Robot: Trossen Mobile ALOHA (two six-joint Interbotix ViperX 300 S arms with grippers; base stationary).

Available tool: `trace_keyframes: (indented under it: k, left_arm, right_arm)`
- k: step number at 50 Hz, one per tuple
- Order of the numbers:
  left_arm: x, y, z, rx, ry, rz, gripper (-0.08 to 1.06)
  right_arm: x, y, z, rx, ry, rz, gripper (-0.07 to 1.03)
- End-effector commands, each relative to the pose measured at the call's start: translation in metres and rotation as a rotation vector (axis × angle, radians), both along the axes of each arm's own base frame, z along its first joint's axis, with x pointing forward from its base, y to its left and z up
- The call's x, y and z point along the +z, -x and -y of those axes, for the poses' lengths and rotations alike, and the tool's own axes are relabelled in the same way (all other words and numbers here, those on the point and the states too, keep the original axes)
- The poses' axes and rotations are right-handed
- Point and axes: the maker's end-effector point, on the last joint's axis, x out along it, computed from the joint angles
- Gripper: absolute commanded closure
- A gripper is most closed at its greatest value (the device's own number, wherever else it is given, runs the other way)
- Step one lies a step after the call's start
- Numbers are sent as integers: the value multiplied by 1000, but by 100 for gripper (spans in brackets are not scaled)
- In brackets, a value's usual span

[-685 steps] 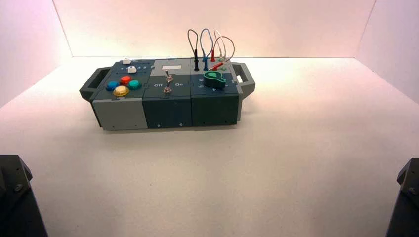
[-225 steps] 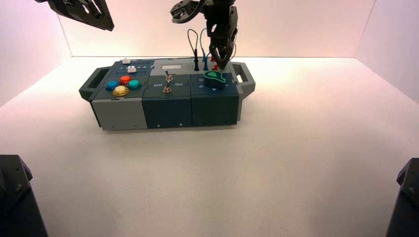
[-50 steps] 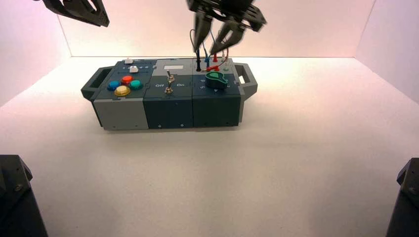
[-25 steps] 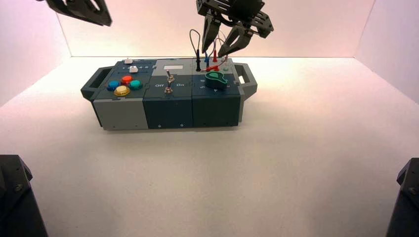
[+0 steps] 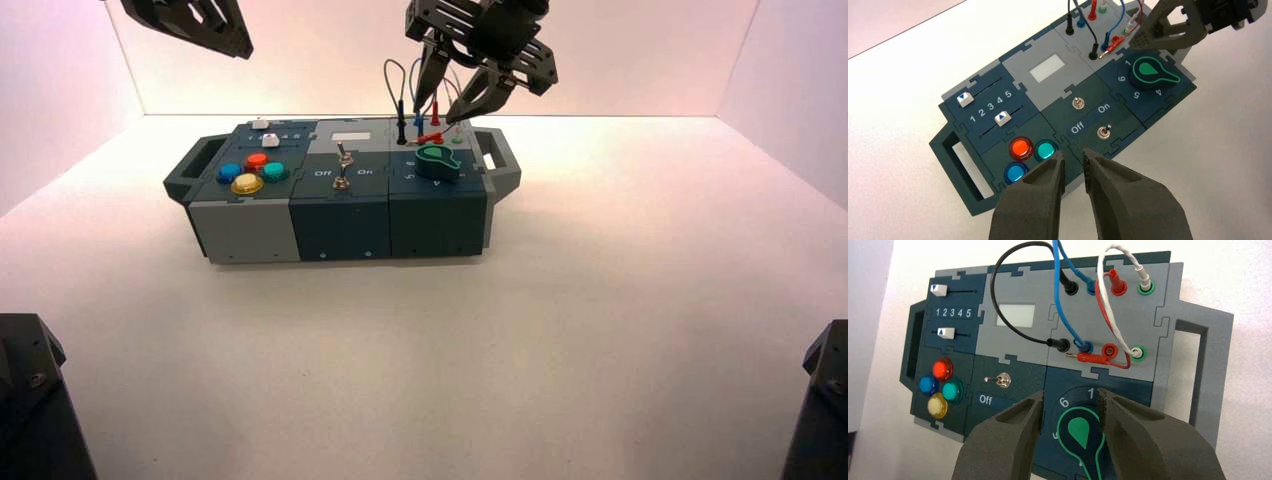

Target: Insert the red wire.

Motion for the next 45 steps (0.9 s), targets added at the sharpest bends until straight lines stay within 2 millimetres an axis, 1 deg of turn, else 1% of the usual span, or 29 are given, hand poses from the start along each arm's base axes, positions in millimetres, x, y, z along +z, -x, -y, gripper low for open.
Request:
trace_keyframes:
  k: [1,12,25,30,45]
  left_arm:
    - [10,-6,5,-10,13,36,75]
    - [5,-4,8,-19,12,40,75]
    - [6,-5,9,-19,14,50,75]
    - [7,-4,13,-34,16,55,75]
    - [5,-5,16,-44,15,61,75]
  right_arm:
    - [15,-7,-2,-34,-43,31,40]
    - [12,-12,-2,-52,-45,50,40]
    - [-3,-12,-1,-63,-32,21,40]
    - [-9,-13,0,-73,-28,16,40]
    - [-17,-20,-3,-85,-24,21,40]
